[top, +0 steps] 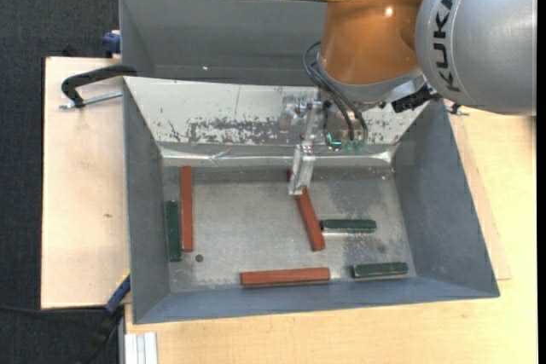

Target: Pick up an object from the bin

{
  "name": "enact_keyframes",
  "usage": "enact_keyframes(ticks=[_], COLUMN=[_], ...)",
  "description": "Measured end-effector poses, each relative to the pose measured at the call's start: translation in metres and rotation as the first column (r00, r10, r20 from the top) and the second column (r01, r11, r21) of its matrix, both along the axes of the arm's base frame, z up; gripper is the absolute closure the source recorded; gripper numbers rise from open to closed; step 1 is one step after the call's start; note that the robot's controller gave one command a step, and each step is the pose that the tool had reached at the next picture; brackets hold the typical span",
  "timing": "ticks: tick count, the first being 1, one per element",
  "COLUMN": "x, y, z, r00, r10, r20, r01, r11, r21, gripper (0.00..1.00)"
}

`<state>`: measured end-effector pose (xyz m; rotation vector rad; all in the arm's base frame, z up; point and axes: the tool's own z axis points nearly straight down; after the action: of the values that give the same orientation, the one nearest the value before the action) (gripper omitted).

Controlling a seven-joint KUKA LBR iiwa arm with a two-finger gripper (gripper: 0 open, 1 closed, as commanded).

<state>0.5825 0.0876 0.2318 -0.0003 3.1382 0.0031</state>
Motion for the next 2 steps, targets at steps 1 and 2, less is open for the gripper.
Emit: enact_keyframes(ticks=[1,2], x=[-0.024,-0.016], y=[-0.012,-0.073], z=[-0.055,-0.081], r00=[0.995,0.971], r10=[0.096,0.238], r20=[-0.001,-0.002], r01=[-0.096,-0.238], r11=[0.995,0.971], r21=[-0.001,-0.001], gripper=[0.0,0.0])
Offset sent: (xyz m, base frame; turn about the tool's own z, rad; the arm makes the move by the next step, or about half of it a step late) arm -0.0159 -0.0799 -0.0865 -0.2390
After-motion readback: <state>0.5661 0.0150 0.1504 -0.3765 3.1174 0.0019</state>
